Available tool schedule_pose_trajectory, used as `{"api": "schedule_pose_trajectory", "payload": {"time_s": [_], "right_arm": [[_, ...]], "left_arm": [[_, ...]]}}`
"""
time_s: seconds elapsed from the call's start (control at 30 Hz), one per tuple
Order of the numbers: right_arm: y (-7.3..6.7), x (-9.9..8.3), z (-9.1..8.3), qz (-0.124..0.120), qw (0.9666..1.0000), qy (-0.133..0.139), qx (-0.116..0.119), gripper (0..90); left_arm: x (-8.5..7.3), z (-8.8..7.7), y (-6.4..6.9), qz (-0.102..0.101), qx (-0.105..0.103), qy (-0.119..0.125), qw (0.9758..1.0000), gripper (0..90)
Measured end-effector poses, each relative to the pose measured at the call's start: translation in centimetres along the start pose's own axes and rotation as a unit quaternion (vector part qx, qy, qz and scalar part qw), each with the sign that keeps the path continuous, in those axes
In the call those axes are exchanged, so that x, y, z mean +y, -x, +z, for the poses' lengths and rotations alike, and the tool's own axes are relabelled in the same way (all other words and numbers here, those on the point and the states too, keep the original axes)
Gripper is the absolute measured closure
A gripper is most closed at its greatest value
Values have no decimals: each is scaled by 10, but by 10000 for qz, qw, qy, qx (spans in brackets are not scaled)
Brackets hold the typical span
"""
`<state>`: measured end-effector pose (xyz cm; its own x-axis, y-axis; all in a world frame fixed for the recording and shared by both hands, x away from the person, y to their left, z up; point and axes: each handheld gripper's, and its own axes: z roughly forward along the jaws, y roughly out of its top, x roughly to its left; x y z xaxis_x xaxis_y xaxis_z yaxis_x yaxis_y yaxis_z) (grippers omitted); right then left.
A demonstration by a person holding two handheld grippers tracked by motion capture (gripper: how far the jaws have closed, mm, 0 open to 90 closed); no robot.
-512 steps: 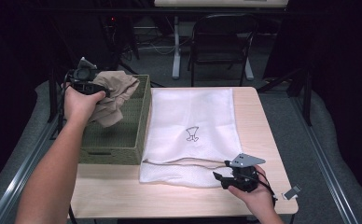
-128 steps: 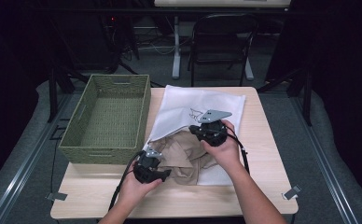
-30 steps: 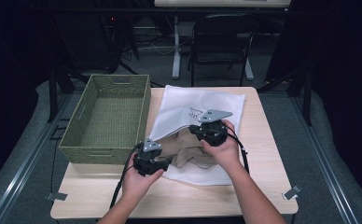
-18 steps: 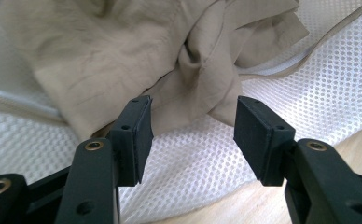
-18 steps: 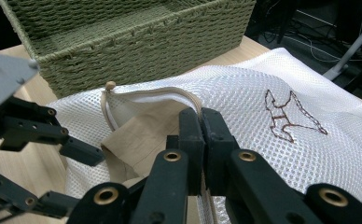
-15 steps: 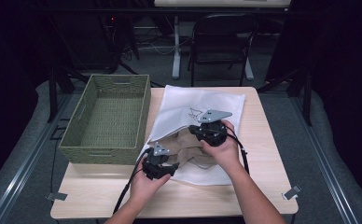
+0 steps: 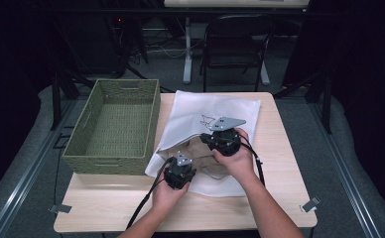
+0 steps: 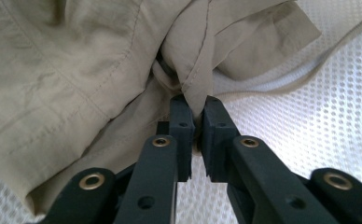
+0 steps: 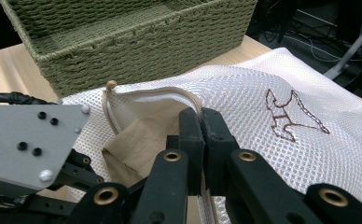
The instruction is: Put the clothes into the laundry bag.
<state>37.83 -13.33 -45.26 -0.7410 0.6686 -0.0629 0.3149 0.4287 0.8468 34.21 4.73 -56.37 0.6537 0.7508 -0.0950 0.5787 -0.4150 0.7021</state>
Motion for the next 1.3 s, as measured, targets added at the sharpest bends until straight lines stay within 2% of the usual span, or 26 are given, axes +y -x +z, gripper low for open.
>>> {"api": "schedule_pose_trajectory", "payload": {"time_s": [0.47, 0.53, 0.57, 0.7, 0.73, 0.77, 0.83, 0.87, 0.9, 1.0, 1.07, 1.13, 1.17, 1.2, 1.23, 1.3], "right_arm": [[-1, 1, 0, 11, 10000, 10, 3, 882], [-1, 1, 0, 11, 10000, 9, 2, 882], [-1, 1, 0, 15, 10000, 11, 10, 882], [0, 1, 0, 22, 10000, 19, 7, 882], [0, 1, -1, 26, 10000, 21, 3, 882], [0, 1, -1, 32, 10000, 25, 3, 882], [0, 1, -1, 29, 10000, 30, 0, 882], [0, 1, -1, 34, 10000, 39, -1, 882], [0, 1, -1, 38, 10000, 41, -2, 882], [0, 1, -1, 43, 10000, 43, 5, 882], [0, 1, -1, 37, 10000, 32, 1, 882], [0, 1, -1, 40, 10000, 36, 3, 882], [0, 1, -1, 36, 10000, 34, 2, 882], [1, 1, -2, 59, 10000, 53, 8, 882], [1, 1, -2, 55, 10000, 54, -5, 882], [3, 1, -3, 71, 10000, 52, 4, 882]], "left_arm": [[20, 25, 1, -16, 130, 38, 9999, 863], [23, 31, -1, -78, 156, 81, 9998, 863], [24, 32, -2, -44, 198, 86, 9998, 863], [27, 35, -4, -83, 171, 90, 9998, 863], [29, 36, -5, -73, 284, 127, 9995, 863], [30, 37, -6, -107, 271, 95, 9995, 863], [32, 38, -8, -46, 229, 101, 9997, 863], [33, 41, -9, -101, 277, 158, 9994, 863], [33, 42, -8, -300, 270, 143, 9991, 863], [34, 46, -9, -463, 253, 169, 9985, 862], [35, 47, -9, -509, 247, 217, 9982, 861], [35, 47, -10, -426, 262, 126, 9987, 857], [35, 47, -9, -511, 271, 216, 9981, 850], [34, 45, -9, -381, 255, 173, 9988, 808], [34, 42, -8, -357, 178, 190, 9990, 778], [33, 40, -8, -323, 182, 202, 9991, 718]]}}
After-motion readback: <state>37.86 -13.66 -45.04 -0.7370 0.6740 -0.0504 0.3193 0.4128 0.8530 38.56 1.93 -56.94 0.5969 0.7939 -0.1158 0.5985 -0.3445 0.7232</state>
